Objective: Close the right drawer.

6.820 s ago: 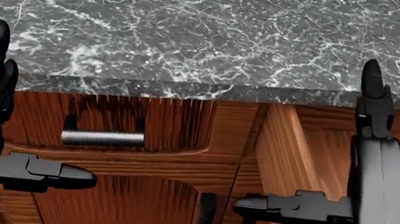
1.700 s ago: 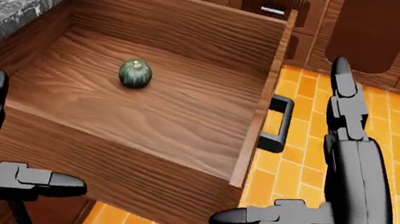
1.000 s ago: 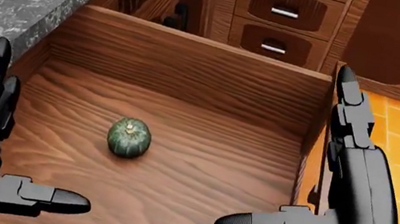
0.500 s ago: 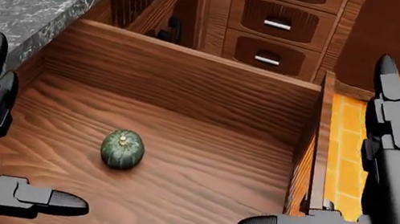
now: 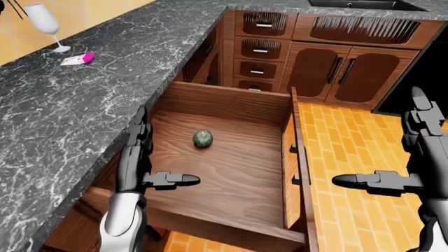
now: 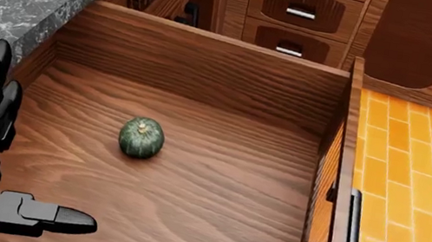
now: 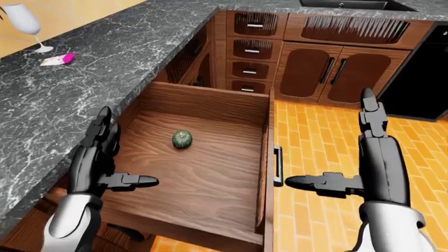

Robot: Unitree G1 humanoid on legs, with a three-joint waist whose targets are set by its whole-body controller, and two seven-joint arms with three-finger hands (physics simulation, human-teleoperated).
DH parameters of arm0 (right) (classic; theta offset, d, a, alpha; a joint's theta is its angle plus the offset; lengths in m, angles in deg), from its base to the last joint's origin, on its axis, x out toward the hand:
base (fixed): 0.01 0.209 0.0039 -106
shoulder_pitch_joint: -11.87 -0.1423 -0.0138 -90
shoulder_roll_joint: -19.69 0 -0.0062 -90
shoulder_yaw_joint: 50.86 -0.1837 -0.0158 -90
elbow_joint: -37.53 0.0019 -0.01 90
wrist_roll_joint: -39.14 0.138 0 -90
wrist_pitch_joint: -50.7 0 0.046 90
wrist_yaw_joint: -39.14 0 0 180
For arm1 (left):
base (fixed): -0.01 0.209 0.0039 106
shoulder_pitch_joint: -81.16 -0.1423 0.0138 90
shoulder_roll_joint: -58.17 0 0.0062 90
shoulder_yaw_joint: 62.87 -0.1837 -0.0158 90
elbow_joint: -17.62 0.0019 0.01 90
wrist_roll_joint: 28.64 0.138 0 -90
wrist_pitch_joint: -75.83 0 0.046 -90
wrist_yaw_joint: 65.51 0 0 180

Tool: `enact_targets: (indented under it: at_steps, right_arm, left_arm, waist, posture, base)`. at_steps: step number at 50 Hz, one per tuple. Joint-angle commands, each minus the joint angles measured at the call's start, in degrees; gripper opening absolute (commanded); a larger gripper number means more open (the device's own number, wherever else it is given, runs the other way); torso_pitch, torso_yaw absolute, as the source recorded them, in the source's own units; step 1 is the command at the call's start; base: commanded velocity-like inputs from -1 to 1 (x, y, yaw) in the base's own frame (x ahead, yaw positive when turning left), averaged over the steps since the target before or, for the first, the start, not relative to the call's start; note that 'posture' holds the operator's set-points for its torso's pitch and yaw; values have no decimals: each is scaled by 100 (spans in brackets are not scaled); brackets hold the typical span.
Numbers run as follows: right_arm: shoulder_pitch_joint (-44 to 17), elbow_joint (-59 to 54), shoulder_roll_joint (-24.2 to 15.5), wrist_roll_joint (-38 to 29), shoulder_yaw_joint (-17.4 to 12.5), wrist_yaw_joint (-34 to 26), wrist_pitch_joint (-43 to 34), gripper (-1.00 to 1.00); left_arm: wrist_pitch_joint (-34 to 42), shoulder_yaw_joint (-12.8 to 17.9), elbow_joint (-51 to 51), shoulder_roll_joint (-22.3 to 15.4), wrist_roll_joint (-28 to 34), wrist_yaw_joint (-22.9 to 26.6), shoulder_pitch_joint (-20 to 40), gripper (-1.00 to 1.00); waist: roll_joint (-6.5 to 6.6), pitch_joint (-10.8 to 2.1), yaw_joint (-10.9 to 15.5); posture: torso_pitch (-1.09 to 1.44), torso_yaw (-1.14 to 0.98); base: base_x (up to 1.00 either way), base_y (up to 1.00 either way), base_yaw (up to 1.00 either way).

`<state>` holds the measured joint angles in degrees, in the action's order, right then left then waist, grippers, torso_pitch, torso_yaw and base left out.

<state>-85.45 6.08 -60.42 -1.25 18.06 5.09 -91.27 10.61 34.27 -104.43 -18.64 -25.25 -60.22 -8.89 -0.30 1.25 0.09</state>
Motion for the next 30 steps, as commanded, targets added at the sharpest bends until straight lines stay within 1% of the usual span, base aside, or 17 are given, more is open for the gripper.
enact_targets:
  at_steps: [1, 2, 5, 7, 10, 13, 17, 20, 24, 26, 30]
  right_arm:
    - [62, 107, -141, 269, 52, 271, 119, 100]
    - [126, 62, -187, 407, 38, 382, 141, 100]
    - [290, -226, -297, 912, -197, 587, 359, 100]
    - [369, -438, -380, 1050, -268, 691, 494, 100]
    - [565, -954, -375, 1253, -346, 859, 916, 100]
    - [757, -1482, -333, 1341, -321, 958, 1357, 100]
    - [852, -1936, -292, 1431, -298, 1070, 1732, 100]
    - [876, -2268, -277, 1510, -269, 1169, 1966, 100]
    - [890, -2856, -259, 1617, -109, 1307, 2301, 100]
    - [883, -2977, -257, 1717, -50, 1305, 2350, 100]
    - [810, -3442, -249, 1706, 256, 1420, 2565, 100]
  left_arm:
    - [-147, 12, -282, -24, 3, -8, 92, 100]
    - [-133, 15, -297, -23, 2, -5, 95, 100]
    - [-104, 4, -334, -22, 19, -1, 97, 100]
    - [-80, -2, -359, -20, 28, 4, 101, 100]
    - [-35, -16, -406, -22, 44, 10, 116, 100]
    - [64, -19, -545, -23, 31, 23, 140, 100]
    - [17, -20, -488, -19, 47, 18, 141, 100]
    - [52, -30, -529, -22, 73, 26, 130, 100]
    - [52, -24, -564, -14, 79, 34, 97, 100]
    - [45, -9, -561, -11, 67, 43, 91, 100]
    - [60, 3, -553, -16, 53, 39, 118, 100]
  waist:
    - [-12, -82, 8]
    - [-14, -86, 6]
    - [-25, -97, 1]
    - [-37, -104, 1]
    - [-50, -114, 4]
    - [-60, -124, 4]
    - [-64, -138, 5]
    - [-54, -154, 10]
    - [-49, -168, 10]
    - [-54, -180, 6]
    - [-57, -201, 17]
  posture:
    - [0, 0]
    - [0, 0]
    - [0, 0]
    - [0, 0]
    - [0, 0]
    - [0, 0]
    - [0, 0]
    - [0, 0]
    - [0, 0]
    - [0, 0]
    - [0, 0]
  base:
    - [0, 0, 0]
    - [0, 0, 0]
    - [0, 0, 0]
    - [0, 0, 0]
    - [0, 0, 0]
    - [0, 0, 0]
    - [0, 0, 0]
    - [0, 0, 0]
    - [0, 0, 0]
    - [0, 0, 0]
    - [0, 0, 0]
